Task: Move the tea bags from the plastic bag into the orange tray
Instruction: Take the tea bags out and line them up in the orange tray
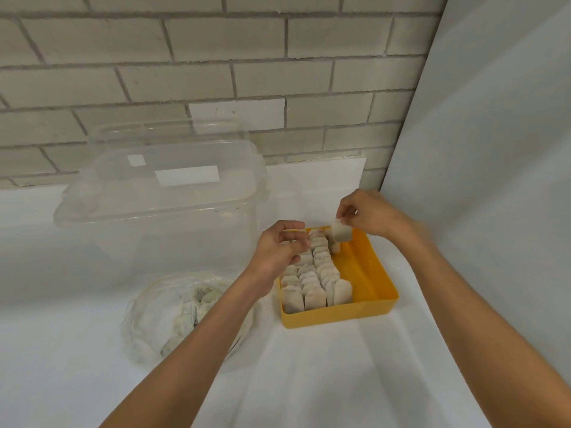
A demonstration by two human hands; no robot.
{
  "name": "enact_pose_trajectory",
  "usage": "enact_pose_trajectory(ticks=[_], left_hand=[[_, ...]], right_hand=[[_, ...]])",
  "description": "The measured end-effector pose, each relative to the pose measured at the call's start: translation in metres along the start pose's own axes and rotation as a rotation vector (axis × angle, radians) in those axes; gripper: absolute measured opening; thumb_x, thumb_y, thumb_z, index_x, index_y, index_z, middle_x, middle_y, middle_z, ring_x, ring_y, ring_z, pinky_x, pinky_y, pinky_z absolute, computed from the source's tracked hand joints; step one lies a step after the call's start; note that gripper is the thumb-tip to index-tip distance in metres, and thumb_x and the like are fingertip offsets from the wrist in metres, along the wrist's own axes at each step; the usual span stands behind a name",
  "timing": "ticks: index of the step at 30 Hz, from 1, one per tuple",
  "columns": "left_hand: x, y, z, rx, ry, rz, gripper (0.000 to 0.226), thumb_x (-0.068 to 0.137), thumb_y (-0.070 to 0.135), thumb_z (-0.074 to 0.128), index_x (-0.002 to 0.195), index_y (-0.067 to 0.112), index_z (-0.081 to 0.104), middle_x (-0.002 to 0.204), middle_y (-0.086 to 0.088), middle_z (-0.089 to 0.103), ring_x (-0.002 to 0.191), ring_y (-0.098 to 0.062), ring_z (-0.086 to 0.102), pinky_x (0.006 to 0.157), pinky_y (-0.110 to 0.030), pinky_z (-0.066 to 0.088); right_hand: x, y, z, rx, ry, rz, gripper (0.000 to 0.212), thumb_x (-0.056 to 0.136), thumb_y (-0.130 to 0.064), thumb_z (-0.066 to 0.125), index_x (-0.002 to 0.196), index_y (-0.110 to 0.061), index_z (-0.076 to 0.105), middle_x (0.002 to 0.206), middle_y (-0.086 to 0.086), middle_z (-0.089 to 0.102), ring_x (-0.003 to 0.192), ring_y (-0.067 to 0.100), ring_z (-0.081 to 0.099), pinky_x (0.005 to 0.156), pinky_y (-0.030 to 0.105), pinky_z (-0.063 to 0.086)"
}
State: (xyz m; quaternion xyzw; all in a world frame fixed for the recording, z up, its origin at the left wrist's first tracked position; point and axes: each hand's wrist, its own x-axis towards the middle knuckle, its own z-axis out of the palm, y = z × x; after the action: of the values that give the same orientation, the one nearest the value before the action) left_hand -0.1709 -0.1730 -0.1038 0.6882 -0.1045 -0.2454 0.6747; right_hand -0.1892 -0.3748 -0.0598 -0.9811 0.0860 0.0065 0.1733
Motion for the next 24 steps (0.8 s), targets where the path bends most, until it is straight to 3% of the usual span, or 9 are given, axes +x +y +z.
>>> enact_pose_trajectory(ticks=[4, 7, 16, 24], left_hand=[[-0.003, 0.000, -0.010, 0.009, 0.013, -0.009, 0.035, 0.083, -0.001, 0.065, 0.114, 0.014, 0.062, 0.107, -0.005, 0.067, 0.088, -0.016, 0.065, 0.073, -0.025, 0.051], [-0.005, 0.000, -0.016, 0.016, 0.029, -0.009, 0.034, 0.083, -0.002, 0.064, 0.113, 0.014, 0.063, 0.108, -0.007, 0.069, 0.088, -0.015, 0.065, 0.075, -0.027, 0.050], [-0.009, 0.001, -0.027, -0.007, 0.060, -0.004, 0.031, 0.082, -0.005, 0.063, 0.109, 0.012, 0.064, 0.101, -0.005, 0.068, 0.086, -0.015, 0.064, 0.079, -0.029, 0.050], [-0.018, 0.000, -0.034, 0.033, 0.058, -0.011, 0.027, 0.085, 0.000, 0.063, 0.108, 0.013, 0.065, 0.097, -0.002, 0.069, 0.087, -0.017, 0.065, 0.074, -0.025, 0.050]], right_hand=[[0.017, 0.007, 0.029, -0.072, -0.114, 0.050, 0.013, 0.090, -0.009, 0.060, 0.100, -0.007, 0.068, 0.111, 0.009, 0.060, 0.093, 0.019, 0.055, 0.074, 0.024, 0.042], [0.025, 0.011, 0.046, -0.074, -0.137, 0.106, 0.013, 0.091, -0.010, 0.058, 0.100, -0.005, 0.066, 0.110, 0.014, 0.061, 0.098, 0.027, 0.058, 0.084, 0.032, 0.050], [0.028, 0.012, 0.064, -0.071, -0.019, 0.218, 0.015, 0.096, -0.005, 0.048, 0.107, -0.004, 0.057, 0.111, 0.014, 0.055, 0.086, 0.020, 0.048, 0.077, 0.027, 0.043], [0.024, 0.011, 0.059, -0.054, 0.007, 0.229, 0.017, 0.093, -0.004, 0.052, 0.110, -0.008, 0.053, 0.113, 0.013, 0.053, 0.090, 0.022, 0.051, 0.083, 0.032, 0.047]])
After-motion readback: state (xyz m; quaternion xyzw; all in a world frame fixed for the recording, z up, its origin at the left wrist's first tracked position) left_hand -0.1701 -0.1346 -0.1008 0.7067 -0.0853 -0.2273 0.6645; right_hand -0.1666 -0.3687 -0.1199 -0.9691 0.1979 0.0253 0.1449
